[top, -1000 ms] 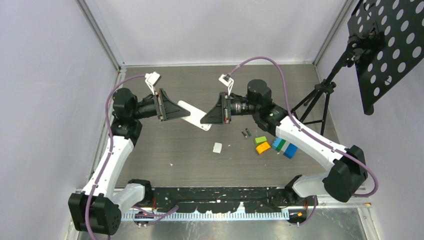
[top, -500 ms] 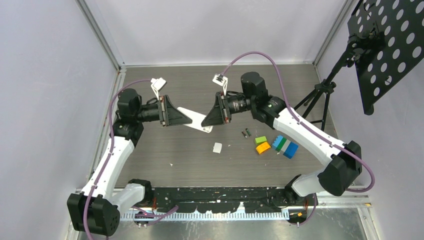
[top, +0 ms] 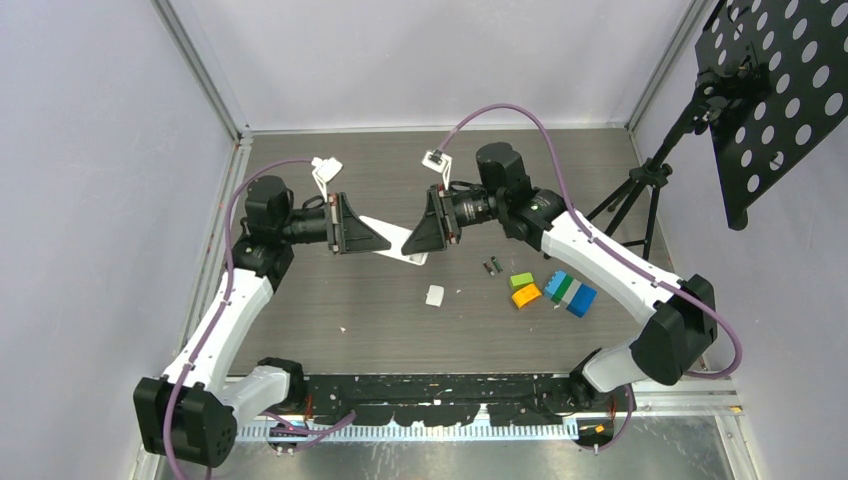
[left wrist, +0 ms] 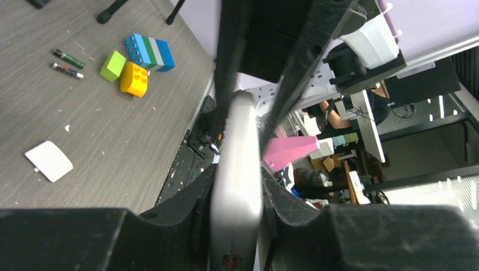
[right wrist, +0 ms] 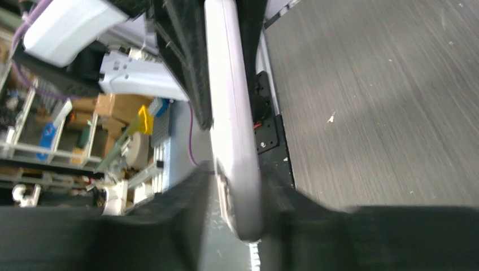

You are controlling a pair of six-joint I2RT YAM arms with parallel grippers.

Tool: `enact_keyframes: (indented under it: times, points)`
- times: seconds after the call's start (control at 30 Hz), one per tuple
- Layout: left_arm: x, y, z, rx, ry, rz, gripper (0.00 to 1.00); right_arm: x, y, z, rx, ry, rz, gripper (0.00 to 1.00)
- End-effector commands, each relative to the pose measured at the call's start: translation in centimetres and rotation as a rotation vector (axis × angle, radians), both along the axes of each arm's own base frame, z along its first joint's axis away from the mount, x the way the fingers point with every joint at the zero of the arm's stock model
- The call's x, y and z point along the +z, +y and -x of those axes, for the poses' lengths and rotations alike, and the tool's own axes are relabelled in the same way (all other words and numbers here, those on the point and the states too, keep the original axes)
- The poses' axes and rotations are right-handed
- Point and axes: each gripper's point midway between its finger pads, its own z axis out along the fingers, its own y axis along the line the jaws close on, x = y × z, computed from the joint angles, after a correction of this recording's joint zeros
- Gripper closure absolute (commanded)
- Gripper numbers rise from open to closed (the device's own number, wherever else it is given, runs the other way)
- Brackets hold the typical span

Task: Load the batteries into the remote control
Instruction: Adjust the remote control, then pick up the battery from the center of the board.

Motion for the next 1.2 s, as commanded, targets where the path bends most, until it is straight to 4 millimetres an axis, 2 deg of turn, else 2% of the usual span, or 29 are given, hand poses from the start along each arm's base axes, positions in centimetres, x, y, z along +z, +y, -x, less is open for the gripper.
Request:
enact_keyframes:
  times: [0.0, 0.1, 0.23, 0.3, 0.4, 0.47, 0.57, 0.63, 0.77, 0.87, 1.17]
  points:
    - [1.5, -0.2, -0.9, 0.077, -0.114, -0.039, 1.00, -0.2, -0.4, -2.7, -0.164, -0.061, 0.029, 0.38]
    - [-0.4, 0.8, -2.8, 0.213, -0.118, -0.161, 1.00, -1.2, -1.7, -3.4, -0.245, -0.074, 0.059, 0.29]
    - [-3.4, 3.4, -5.4, 0.422, -0.123, -0.350, 1.00, -3.2, -4.7, -5.3, -0.444, -0.101, 0.179, 0.28]
    - [-4.2, 4.6, -6.3, 0.508, -0.136, -0.404, 1.00, -4.7, -6.5, -6.5, -0.568, -0.115, 0.267, 0.28]
    - [-4.3, 5.3, -6.4, 0.565, -0.177, -0.407, 1.00, -7.9, -9.9, -8.4, -0.751, -0.112, 0.428, 0.29]
    - [-3.7, 5.2, -6.2, 0.566, -0.214, -0.377, 1.00, -10.5, -12.3, -9.5, -0.867, -0.100, 0.557, 0.33]
    - [-2.8, 4.9, -5.6, 0.544, -0.260, -0.340, 1.00, -14.6, -15.7, -10.5, -0.990, -0.047, 0.749, 0.43]
    - [-2.4, 4.6, -5.2, 0.529, -0.282, -0.322, 1.00, -17.1, -17.1, -10.6, -1.019, 0.002, 0.850, 0.51]
    - [-1.2, 3.4, -3.8, 0.435, -0.324, -0.248, 1.00, -21.3, -19.0, -11.1, -1.056, 0.055, 0.993, 0.62]
    - [-0.7, 3.0, -3.3, 0.400, -0.341, -0.217, 1.00, -23.3, -20.0, -11.5, -1.071, 0.071, 1.066, 0.65]
    - [-1.0, 2.9, -3.3, 0.392, -0.331, -0.218, 1.00, -26.2, -20.0, -12.4, -1.051, 0.085, 1.126, 0.67]
